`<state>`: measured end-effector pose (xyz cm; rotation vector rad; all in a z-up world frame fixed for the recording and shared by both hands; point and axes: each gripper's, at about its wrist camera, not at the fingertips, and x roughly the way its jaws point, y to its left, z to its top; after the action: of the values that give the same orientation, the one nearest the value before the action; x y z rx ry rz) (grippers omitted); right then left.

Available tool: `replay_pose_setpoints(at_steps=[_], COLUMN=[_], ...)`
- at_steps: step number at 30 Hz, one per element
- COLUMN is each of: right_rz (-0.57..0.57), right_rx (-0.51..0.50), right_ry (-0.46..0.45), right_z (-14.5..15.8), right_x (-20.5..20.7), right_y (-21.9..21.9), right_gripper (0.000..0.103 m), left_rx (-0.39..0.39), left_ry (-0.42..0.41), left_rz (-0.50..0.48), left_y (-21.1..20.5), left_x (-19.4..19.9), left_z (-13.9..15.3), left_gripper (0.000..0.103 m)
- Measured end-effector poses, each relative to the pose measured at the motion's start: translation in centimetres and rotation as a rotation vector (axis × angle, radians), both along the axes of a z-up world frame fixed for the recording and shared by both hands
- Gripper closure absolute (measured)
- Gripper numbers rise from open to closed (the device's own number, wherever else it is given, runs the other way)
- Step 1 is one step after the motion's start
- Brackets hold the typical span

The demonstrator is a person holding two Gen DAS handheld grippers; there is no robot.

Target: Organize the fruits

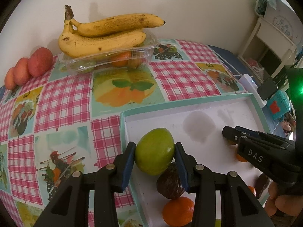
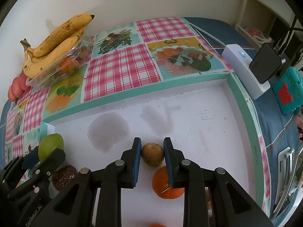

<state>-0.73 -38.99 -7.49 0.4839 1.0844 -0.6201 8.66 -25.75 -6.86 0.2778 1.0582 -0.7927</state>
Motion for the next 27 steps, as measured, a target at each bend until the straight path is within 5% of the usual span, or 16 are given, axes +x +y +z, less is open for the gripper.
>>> replay_pose_setpoints(at_steps=[12,18,21,27], right_rz=[-0.017,-0.009,-0.011,-0.002], right_rx=[-0.017,-0.028,-0.030,-0.023], right_ry=[-0.009,-0.018,-0.027,-0.028], right_z=[0.6,2.0,2.6,3.0], right_x=[-0.2,-0.3,-0.5,-0.7], right_y=[-0.1,0.9,1.6,3.4], right_gripper=[0.064,0.062,0.037,0.025], left_rx=[-0.019,0.005,0.016,0.054], left_ry=[-0.020,-0.004,-0.001,-0.039], left_rz=[0.012,0.073,0.113,0.189], left_y=[1.0,3.0,4.6,8.0], left_x=[-0.5,-0.2,0.3,1.0], left_z=[2.4,3.0,3.0,3.3], left_gripper=[0.052,0.037,0.033,0.011])
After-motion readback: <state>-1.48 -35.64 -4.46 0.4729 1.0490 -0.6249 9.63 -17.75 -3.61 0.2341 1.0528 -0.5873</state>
